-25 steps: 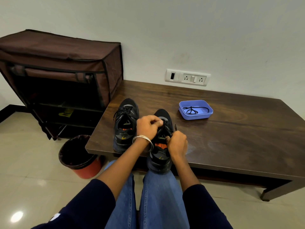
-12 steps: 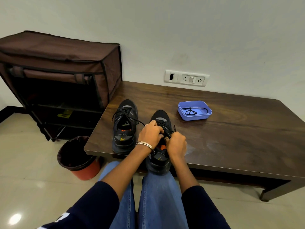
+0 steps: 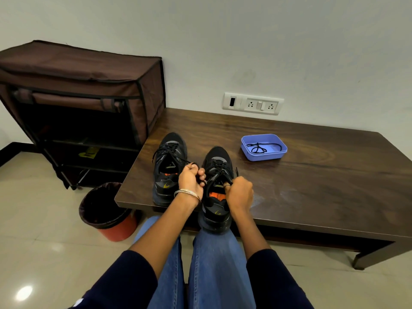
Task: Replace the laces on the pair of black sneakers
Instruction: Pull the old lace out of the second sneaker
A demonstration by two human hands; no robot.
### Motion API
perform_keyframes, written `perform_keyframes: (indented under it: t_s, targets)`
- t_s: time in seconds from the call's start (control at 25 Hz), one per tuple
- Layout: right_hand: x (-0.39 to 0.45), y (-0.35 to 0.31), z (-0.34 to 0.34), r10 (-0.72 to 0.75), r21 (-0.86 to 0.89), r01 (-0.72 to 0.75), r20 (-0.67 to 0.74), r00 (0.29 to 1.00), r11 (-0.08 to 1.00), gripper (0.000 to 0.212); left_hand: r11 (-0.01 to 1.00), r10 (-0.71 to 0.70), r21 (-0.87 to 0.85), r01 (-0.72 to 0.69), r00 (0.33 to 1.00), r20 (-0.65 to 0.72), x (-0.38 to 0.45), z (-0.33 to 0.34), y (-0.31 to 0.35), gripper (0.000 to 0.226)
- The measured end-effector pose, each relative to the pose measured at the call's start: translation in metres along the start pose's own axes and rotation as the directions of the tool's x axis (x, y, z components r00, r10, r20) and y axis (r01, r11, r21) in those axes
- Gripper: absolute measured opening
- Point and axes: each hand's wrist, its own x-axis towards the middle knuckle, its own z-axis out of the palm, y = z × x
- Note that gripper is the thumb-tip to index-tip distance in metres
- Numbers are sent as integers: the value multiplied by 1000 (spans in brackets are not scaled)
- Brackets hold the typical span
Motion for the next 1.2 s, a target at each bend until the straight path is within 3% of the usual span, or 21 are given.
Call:
perform_keyframes:
  t_s: [0.08, 0.12, 0.16, 0.24, 0.32, 0.4, 0.44, 0.52, 0.64, 0.76, 0.92, 1.04, 1.12, 1.16, 1.2]
  targets:
    - [0, 1, 1, -5, -3, 5, -2, 1000, 1000, 16, 960, 74, 273, -63, 997, -28, 0, 4, 4, 18]
    - [0, 0, 1, -8, -8, 8, -3, 1000, 1000, 16, 874, 136, 470, -121, 991, 2, -1, 4, 7, 8]
    - [1, 0, 1, -9, -9, 9, -7, 1000, 1000, 16, 739, 195, 648, -184, 979, 55, -1, 3, 7, 15]
    - [2, 0, 3, -4, -3, 4, -9, 1000, 1000, 17, 308, 267, 916, -255, 948, 174, -3, 2, 11, 51]
    - [2, 0, 3, -5, -18, 5, 0, 1000, 1000, 17, -108, 367, 951, -289, 878, 308, -13, 4, 11, 59]
    - [2, 0, 3, -27, -48, 27, -2, 1000, 998, 14, -326, 393, 891, -315, 812, 431, -23, 6, 6, 44]
    - [2, -1, 3, -60, -74, 58, -16, 998, 996, 16, -346, 362, 886, -309, 828, 429, -26, 8, 2, 39]
    - [3, -1, 5, -217, -154, 204, -74, 973, 967, 34, -255, 288, 933, -254, 901, 325, -28, 10, -5, 40]
    - [10, 2, 9, -546, -267, 510, -82, 834, 818, 39, -167, 307, 972, -165, 928, 210, -27, 9, -10, 34]
    - [19, 0, 9, -585, -320, 548, -24, 810, 772, 25, -60, 340, 991, -123, 931, 136, -33, 8, -10, 31]
    - [23, -8, 7, -627, -367, 559, -88, 774, 743, 12, 40, 356, 995, -95, 931, 74, -38, 8, -10, 28]
    - [24, -5, 9, -500, -118, 487, -130, 856, 865, 10, 54, 377, 996, -72, 925, 46, -37, 9, -11, 28]
    - [26, 2, 13, -203, 242, 250, -203, 958, 937, 5, 32, 385, 997, -64, 922, 47, -37, 10, -12, 28]
    - [27, 4, 12, 22, 507, 67, -167, 986, 859, 5, 18, 387, 998, -66, 921, 54, -37, 10, -13, 27]
    - [27, 4, 9, 220, 744, -114, -46, 974, 659, 9, 7, 386, 998, -69, 920, 61, -36, 11, -13, 27]
